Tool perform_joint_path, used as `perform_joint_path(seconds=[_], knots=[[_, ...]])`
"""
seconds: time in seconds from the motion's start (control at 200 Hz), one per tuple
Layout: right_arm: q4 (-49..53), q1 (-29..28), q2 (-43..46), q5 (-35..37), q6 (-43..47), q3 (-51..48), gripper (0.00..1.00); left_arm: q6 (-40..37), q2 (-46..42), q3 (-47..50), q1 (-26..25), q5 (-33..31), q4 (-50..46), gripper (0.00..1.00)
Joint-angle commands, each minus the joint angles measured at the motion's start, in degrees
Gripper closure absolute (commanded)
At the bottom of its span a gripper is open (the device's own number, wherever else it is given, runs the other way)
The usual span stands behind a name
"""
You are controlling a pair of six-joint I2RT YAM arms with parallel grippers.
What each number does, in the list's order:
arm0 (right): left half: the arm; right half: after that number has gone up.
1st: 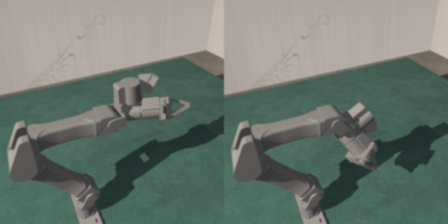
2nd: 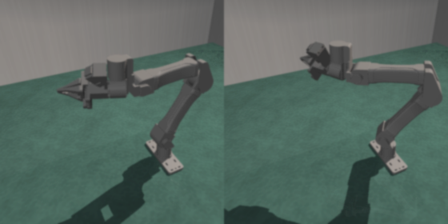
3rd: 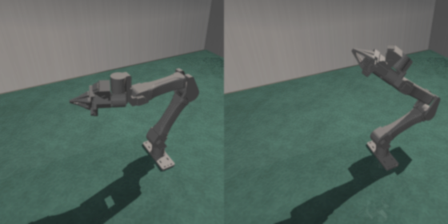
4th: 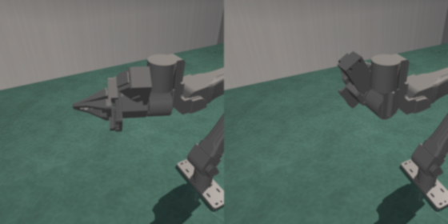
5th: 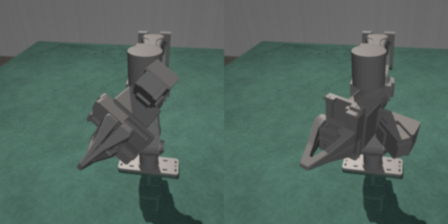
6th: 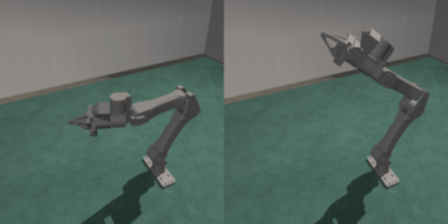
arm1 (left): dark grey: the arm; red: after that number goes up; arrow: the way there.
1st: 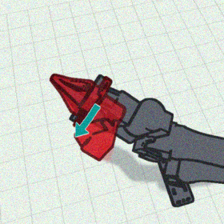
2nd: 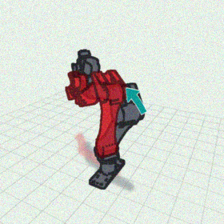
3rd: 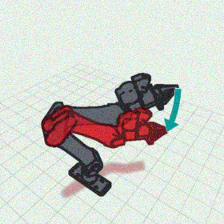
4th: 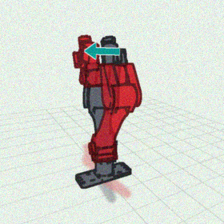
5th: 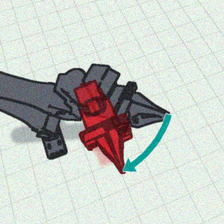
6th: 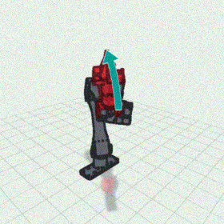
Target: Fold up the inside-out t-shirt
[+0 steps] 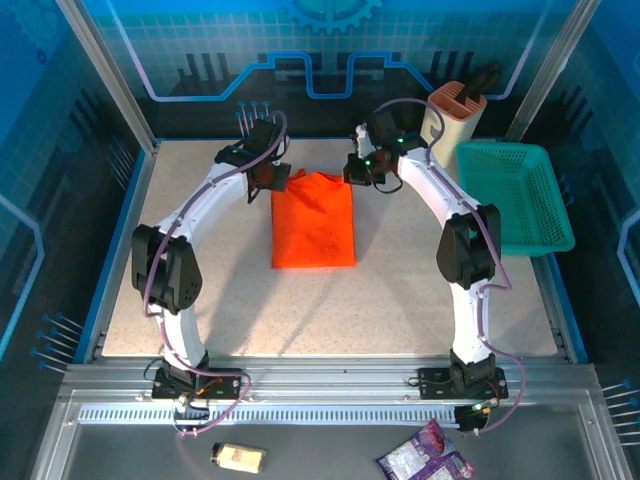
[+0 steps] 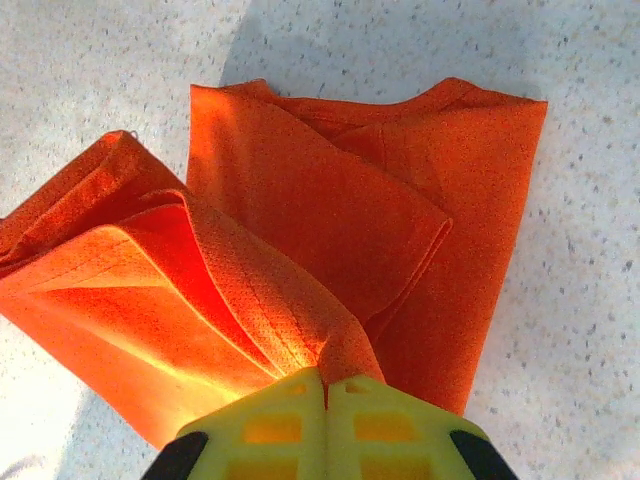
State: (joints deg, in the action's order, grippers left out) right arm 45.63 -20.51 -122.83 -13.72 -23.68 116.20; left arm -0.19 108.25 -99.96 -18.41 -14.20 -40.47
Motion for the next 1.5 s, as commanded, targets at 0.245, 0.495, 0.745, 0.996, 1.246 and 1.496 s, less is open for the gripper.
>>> perform_joint_path(seconds=[0.245, 0.495, 0.745, 0.996, 1.246, 1.496], knots=[[-4.54, 2.06, -11.42, -0.94, 1.27, 10.84, 1.0, -1.68, 10.7, -10.38, 3.69, -0.57, 3.89, 1.0], [-7.25, 2.38, -19.76, 1.56, 0.03, 18.78, 0.86, 0.26, 23.97, -24.57, 6.45, 1.19, -1.22, 0.93], [-3.37, 2.31, -10.93, 2.64, -0.2, 14.29, 0.62, 0.46, 22.4, -29.45, 6.55, 3.55, -2.53, 0.65], [-7.39, -1.48, 1.65, -3.5, -4.23, -3.97, 0.61, 0.61, 27.18, -35.42, 6.11, 14.71, -3.01, 0.65], [-13.58, -10.47, 3.9, -8.41, -10.77, -15.56, 0.62, 1.43, 39.36, -45.13, 6.29, 18.56, -4.01, 0.65], [-18.2, -14.36, -2.0, -9.15, -15.31, -18.88, 0.63, 6.58, 44.54, -46.61, 7.59, 21.3, -2.85, 0.59]])
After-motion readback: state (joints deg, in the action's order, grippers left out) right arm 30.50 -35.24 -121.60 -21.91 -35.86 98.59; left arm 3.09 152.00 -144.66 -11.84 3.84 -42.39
